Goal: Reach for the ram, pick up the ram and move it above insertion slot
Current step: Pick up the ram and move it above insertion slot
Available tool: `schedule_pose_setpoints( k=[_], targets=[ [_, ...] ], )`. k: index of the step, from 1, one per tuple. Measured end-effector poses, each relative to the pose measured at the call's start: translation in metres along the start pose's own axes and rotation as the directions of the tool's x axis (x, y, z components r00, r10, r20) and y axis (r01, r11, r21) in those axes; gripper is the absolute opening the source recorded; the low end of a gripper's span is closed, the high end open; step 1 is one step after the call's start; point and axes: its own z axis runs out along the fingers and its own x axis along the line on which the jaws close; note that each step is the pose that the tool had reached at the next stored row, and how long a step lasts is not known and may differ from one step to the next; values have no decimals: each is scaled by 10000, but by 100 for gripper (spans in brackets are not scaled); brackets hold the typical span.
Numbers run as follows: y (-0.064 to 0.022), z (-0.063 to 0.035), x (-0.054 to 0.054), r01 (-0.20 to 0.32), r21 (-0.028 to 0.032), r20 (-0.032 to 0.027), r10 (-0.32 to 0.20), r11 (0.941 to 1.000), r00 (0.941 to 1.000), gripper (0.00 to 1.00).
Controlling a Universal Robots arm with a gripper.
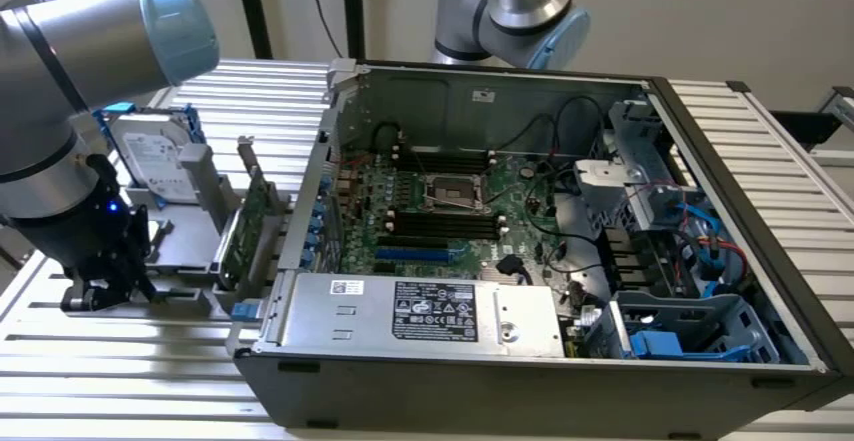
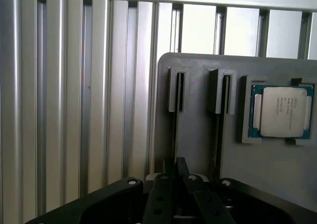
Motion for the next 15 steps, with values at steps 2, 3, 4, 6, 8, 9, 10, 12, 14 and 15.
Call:
schedule_pose_setpoints(
  k=[2,3,4,6,8,9,10,12,14,15],
  targets=[
    [0,1,0,-5,1,1,5,10000,10000,13],
    [0,1,0,-6,1,2,6,10000,10000,13],
    [-1,1,0,-6,1,2,6,10000,10000,13],
    [-1,0,0,-6,1,2,6,10000,10000,13],
    [-3,-5,-1,-6,9,6,6,10000,10000,13],
    [-3,-11,0,-5,9,7,5,10000,10000,13],
    [-2,-25,-1,-6,3,4,6,10000,10000,13],
    [-2,-53,-1,-6,2,4,6,10000,10000,13],
    [-1,-88,-2,-6,1,3,6,10000,10000,13],
    [-1,-106,-2,-6,0,3,6,10000,10000,13]
  ],
)
